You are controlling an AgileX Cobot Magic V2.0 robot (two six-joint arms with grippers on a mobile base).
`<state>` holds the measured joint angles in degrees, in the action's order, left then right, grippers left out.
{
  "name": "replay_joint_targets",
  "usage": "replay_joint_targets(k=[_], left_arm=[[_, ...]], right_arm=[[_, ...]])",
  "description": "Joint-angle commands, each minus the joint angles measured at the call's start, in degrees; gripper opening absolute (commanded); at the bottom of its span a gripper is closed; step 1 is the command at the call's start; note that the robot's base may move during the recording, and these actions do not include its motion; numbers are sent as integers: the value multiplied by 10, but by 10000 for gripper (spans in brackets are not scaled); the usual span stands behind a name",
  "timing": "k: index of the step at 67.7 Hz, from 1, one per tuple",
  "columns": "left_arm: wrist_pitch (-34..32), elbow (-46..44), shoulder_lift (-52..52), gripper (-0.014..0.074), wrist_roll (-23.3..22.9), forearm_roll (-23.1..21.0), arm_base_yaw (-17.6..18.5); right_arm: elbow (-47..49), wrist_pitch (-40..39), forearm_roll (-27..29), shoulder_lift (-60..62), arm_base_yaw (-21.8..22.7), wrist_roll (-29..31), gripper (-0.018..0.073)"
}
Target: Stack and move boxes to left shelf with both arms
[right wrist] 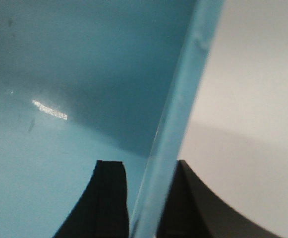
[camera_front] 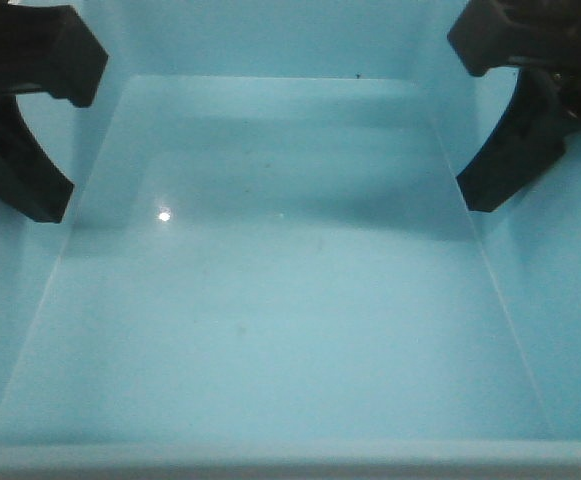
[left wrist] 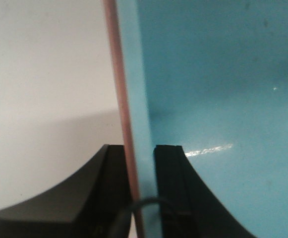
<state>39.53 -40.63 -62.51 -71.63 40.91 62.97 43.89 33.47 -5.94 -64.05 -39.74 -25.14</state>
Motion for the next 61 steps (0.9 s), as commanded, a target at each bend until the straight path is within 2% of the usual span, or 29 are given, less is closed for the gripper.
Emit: replay_joint_targets(k=[1, 61], left_arm=[[-23, -18, 19, -3, 15, 49, 6], [-23, -18, 19, -3, 15, 49, 6]], right_arm=[[19, -36, -38, 17, 6, 17, 36], [19, -36, -38, 17, 6, 17, 36]])
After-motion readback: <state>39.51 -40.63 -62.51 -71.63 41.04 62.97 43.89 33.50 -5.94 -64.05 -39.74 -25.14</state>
